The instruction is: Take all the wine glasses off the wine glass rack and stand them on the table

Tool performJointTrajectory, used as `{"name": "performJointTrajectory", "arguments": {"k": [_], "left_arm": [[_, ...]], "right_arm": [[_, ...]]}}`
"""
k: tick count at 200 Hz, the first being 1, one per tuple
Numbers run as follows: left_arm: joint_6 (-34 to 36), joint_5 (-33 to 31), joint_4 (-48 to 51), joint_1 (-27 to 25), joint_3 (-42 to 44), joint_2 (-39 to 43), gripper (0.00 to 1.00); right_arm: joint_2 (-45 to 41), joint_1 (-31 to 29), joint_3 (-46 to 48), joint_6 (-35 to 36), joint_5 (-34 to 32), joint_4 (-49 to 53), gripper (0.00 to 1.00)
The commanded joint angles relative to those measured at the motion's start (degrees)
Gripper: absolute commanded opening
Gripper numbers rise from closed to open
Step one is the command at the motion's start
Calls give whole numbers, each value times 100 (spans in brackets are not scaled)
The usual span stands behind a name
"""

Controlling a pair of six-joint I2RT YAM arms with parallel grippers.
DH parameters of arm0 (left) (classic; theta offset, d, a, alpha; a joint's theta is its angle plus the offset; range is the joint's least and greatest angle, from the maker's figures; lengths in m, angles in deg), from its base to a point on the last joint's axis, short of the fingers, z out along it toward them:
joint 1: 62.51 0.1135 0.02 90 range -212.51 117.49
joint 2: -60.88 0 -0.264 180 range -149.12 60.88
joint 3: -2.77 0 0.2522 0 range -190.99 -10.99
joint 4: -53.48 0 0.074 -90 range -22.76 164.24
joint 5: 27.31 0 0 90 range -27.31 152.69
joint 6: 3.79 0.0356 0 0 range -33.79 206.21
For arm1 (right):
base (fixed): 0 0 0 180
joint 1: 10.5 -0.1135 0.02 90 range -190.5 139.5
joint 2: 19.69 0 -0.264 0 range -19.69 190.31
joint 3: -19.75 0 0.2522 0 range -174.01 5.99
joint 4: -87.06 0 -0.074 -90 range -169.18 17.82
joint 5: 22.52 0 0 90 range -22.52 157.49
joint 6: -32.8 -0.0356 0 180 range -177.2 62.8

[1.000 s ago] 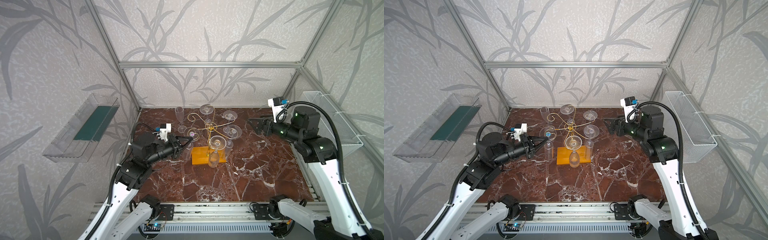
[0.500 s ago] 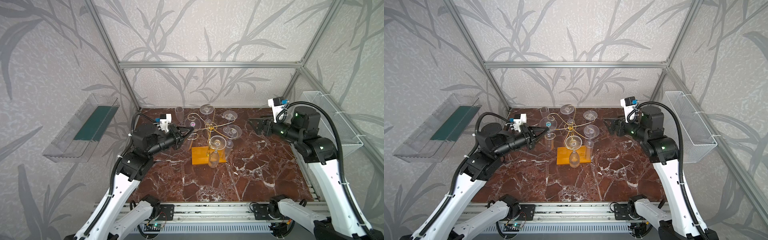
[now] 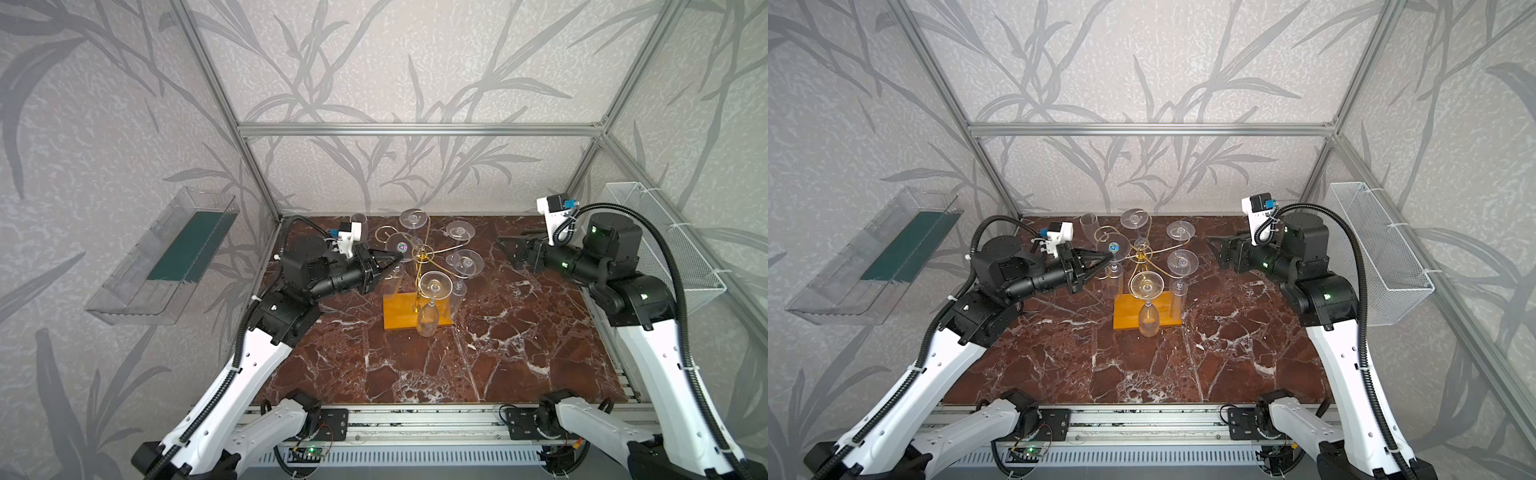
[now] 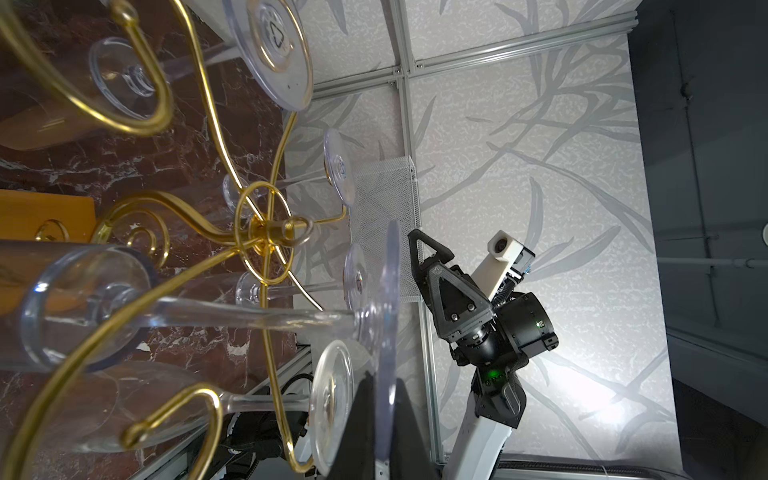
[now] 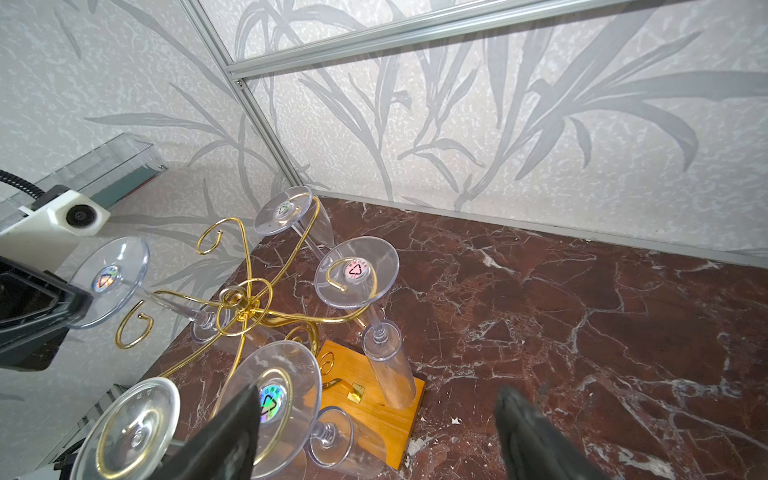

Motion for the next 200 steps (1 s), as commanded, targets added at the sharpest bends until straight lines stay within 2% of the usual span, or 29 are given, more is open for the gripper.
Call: {"name": "performJointTrajectory", "arguments": {"k": [1, 46, 102, 156, 200], "left_arm": [[-179, 50, -384, -193, 79, 179, 0], [-200, -227, -152, -581, 345, 437, 0], [-312, -733, 227, -797, 806, 1109, 0], [-198, -1282, 1331, -811, 1021, 1913, 0], [47, -2100, 2078, -792, 915, 2356, 0]], "right_arm": [[-81, 19, -10, 4, 16, -29, 86], [-125, 20, 4, 22, 38, -8, 86], [-118, 28, 0, 13, 115, -26, 86], [-125, 19, 87, -75, 204, -83, 86], [-125, 19, 35, -78, 205, -76, 86]]}}
